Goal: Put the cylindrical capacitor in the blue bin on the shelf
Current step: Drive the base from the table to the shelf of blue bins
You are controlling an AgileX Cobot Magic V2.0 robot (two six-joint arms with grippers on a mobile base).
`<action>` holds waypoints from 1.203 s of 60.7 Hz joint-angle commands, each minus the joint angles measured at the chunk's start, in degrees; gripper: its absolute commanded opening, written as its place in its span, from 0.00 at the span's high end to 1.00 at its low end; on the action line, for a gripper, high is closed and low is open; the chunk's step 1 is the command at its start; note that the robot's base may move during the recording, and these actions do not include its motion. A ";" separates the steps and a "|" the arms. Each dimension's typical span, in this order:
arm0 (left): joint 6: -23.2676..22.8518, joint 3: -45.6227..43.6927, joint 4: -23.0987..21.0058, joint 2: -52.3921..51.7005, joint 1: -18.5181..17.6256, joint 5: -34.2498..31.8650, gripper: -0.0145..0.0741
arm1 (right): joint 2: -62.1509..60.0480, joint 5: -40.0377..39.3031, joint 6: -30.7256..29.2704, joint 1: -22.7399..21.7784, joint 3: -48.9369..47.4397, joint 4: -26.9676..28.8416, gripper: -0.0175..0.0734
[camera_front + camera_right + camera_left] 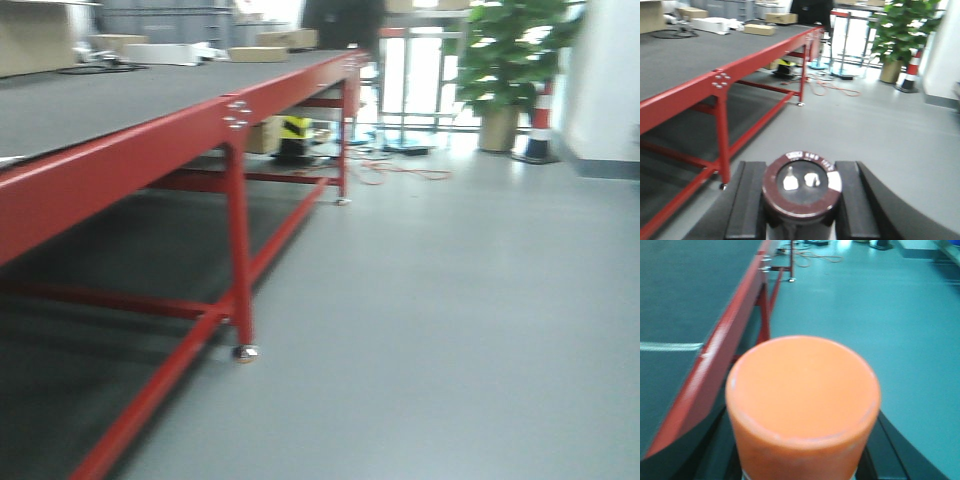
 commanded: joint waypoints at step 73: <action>0.00 -0.19 -0.14 -0.12 -0.36 -0.84 0.96 | -0.31 -1.78 -0.06 0.16 -0.19 0.00 0.89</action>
